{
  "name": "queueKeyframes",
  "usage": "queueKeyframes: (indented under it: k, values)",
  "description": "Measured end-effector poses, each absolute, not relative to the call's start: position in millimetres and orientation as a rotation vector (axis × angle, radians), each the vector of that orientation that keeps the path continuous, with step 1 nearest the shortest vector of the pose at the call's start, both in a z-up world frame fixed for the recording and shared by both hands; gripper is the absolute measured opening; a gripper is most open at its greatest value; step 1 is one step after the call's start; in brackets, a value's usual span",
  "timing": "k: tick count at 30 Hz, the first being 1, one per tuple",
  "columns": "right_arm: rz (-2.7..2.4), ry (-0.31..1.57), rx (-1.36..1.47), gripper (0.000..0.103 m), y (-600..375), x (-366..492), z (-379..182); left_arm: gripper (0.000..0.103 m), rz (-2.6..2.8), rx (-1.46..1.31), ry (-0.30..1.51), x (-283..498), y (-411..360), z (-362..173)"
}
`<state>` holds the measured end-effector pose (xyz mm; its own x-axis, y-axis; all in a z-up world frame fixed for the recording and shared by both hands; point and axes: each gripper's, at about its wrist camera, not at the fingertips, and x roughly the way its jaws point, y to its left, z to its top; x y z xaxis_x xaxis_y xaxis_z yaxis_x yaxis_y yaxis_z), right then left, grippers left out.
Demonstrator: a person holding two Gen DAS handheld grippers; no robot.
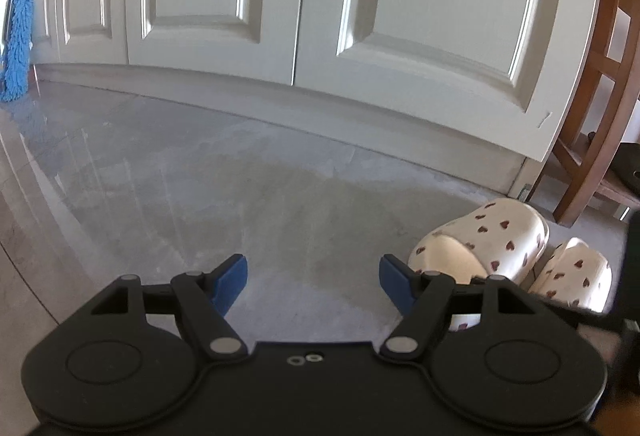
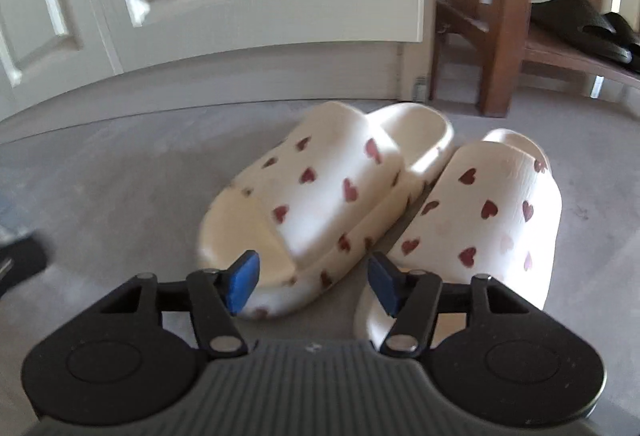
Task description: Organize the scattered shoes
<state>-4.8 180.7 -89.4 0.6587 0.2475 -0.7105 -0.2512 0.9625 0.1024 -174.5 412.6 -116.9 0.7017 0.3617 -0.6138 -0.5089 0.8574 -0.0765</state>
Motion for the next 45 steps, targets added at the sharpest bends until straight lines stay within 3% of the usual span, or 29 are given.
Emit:
queueKeyframes:
  k: [15,21,27,41,45]
  values:
    - [0.218,0.883,-0.025,0.069,114.8,-2.8,-78.5,0.073,0.404,-0.271,0.572,-145.2,400.4,-112.8]
    - [0.436,0.751,-0.122,0.071,156.9,-31.1,-68.4,0.074,0.436,-0.256,0.557,-157.6,402.4,-105.9]
    - [0.269,0.835,-0.075,0.072,179.6,3.0,-86.8,0.074,0.465,-0.288,0.565,-162.7,415.3,-109.7]
    - [0.211,0.84,-0.202,0.075,85.6,-32.3,-49.4,0.075,0.251,-0.332,0.552,-93.9,393.9,-127.3]
    - [0.161,0.88,-0.235,0.078,69.2,-24.4,-64.6,0.075,0.243,-0.339,0.542,-86.1,391.2,-129.8]
